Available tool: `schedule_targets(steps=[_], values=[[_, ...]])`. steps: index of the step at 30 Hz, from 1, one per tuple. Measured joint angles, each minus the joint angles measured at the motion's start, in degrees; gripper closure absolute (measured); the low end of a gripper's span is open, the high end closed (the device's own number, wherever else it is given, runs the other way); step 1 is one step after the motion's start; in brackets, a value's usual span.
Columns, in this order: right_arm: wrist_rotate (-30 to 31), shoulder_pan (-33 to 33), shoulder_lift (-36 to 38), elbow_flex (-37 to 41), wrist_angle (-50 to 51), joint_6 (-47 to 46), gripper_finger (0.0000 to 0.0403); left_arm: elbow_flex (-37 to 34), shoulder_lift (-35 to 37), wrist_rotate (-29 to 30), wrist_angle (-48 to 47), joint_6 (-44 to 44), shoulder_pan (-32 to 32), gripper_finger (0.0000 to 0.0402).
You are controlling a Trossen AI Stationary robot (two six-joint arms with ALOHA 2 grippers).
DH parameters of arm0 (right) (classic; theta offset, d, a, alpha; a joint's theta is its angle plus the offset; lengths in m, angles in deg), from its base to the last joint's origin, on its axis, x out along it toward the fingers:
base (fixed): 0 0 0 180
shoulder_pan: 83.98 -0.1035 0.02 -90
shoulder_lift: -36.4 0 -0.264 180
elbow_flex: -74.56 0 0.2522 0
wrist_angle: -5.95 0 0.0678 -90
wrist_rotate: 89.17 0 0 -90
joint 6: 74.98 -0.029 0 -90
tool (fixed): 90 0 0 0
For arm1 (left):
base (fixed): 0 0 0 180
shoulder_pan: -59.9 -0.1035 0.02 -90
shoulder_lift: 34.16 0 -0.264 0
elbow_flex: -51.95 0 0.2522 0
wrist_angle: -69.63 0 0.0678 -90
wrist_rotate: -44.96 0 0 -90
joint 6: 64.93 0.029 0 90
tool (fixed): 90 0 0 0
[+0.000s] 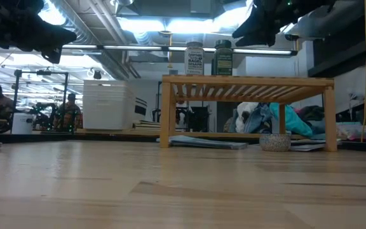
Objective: Shelf spices
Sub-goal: Remove the green seasoning bottle from the shelf
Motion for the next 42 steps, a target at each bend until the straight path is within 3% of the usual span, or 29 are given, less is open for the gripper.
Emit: schedule_targets(steps=[21, 42], values=[[2.3, 0.0, -9.0, 0.0, -8.1, 4.5, 0.0149, 0.0, 0.0, 0.0, -0.1, 0.0, 0.0, 0.0401], [2.3, 0.0, -9.3, 0.0, -7.0, 4.4, 0.0149, 0.0, 0.0, 0.0, -1.6, -0.3, 0.0, 0.0402]])
